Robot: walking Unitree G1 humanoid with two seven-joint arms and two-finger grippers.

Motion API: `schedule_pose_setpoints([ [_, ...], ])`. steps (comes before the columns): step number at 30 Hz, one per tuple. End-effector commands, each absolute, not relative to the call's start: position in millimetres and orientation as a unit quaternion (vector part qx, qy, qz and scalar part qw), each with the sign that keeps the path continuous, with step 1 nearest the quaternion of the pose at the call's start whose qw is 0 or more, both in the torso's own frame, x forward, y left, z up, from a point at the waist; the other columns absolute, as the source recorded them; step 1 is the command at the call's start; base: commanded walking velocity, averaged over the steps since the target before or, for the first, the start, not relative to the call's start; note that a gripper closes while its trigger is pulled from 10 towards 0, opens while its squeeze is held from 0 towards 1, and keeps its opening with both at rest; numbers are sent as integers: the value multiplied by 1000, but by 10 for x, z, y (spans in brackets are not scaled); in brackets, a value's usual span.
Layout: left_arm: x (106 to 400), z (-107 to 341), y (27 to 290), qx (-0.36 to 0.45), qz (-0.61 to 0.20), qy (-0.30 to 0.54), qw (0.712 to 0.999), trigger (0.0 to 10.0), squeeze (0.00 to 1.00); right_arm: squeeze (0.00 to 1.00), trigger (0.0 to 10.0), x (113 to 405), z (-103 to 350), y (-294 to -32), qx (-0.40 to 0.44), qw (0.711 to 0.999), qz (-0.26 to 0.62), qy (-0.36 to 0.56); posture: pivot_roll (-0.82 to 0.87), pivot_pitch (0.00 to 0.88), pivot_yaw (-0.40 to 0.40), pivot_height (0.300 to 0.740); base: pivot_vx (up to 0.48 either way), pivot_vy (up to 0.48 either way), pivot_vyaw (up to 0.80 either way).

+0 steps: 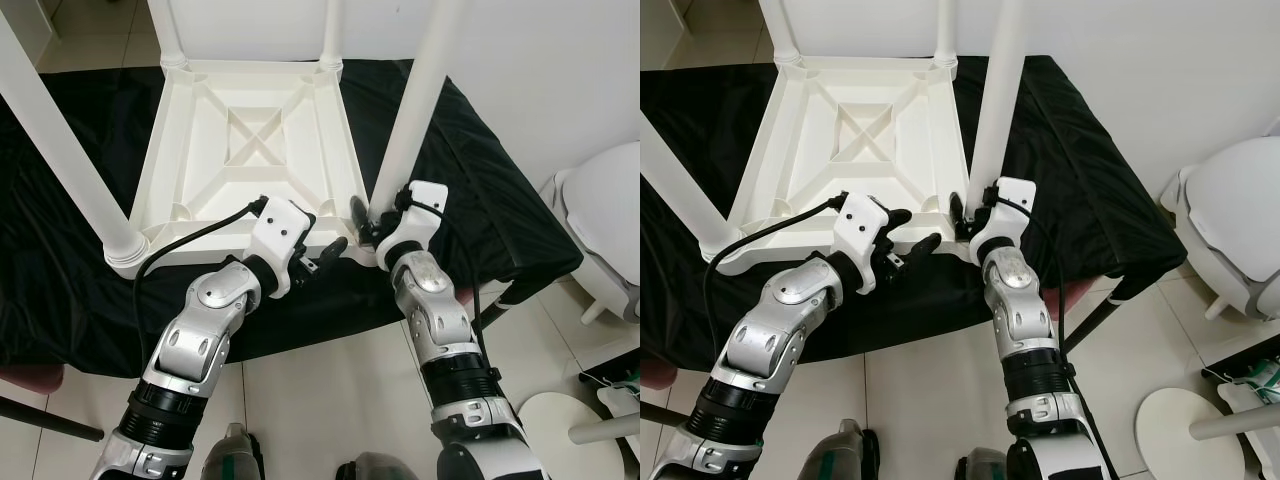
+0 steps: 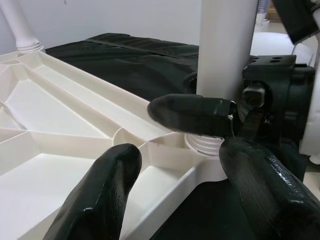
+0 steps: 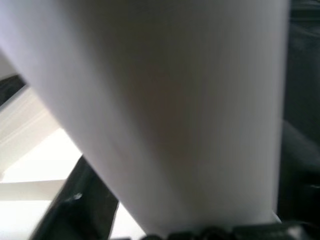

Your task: Building children table

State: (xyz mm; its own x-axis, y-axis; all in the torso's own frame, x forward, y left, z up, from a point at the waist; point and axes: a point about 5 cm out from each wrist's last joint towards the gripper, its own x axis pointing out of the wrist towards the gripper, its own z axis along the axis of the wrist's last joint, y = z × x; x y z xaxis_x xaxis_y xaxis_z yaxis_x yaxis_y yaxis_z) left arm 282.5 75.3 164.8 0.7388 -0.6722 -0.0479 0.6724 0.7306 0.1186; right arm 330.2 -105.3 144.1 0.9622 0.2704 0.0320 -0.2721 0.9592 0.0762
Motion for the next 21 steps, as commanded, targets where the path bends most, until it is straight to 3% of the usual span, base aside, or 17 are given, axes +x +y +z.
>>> schedule_pose_setpoints([
  [1, 2865, 1653, 793, 68, -325, 3, 943, 10000, 0, 1000, 10000, 3322, 1466, -1076, 47, 987, 155, -9, -31, 12, -33, 740, 0, 0, 0],
  [6, 2894, 1676, 805, 70, -319, -2, 945, 10000, 0, 1000, 10000, 3407, 1512, -1181, 22, 968, 249, -16, -22, 0, -35, 740, 0, 0, 0],
  [7, 2900, 1684, 806, 70, -318, -3, 946, 10000, 0, 502, 10000, 3429, 1510, -1205, 7, 963, 269, -15, -22, 0, -35, 740, 0, 0, 0],
  [8, 2900, 1684, 806, 70, -318, -3, 946, 10000, 0, 502, 10000, 3429, 1510, -1205, 7, 963, 269, -15, -22, 0, -35, 740, 0, 0, 0],
  [9, 2904, 1692, 804, 70, -317, -4, 946, 10000, 0, 0, 10000, 3456, 1518, -1227, -2, 958, 287, -16, -21, 0, -34, 740, 0, 0, 0],
  [21, 2905, 1705, 787, 74, -324, -7, 943, 10000, 0, 0, 10000, 3579, 1507, -1236, -57, 925, 376, 6, 2, 0, -41, 740, 0, 0, 0],
])
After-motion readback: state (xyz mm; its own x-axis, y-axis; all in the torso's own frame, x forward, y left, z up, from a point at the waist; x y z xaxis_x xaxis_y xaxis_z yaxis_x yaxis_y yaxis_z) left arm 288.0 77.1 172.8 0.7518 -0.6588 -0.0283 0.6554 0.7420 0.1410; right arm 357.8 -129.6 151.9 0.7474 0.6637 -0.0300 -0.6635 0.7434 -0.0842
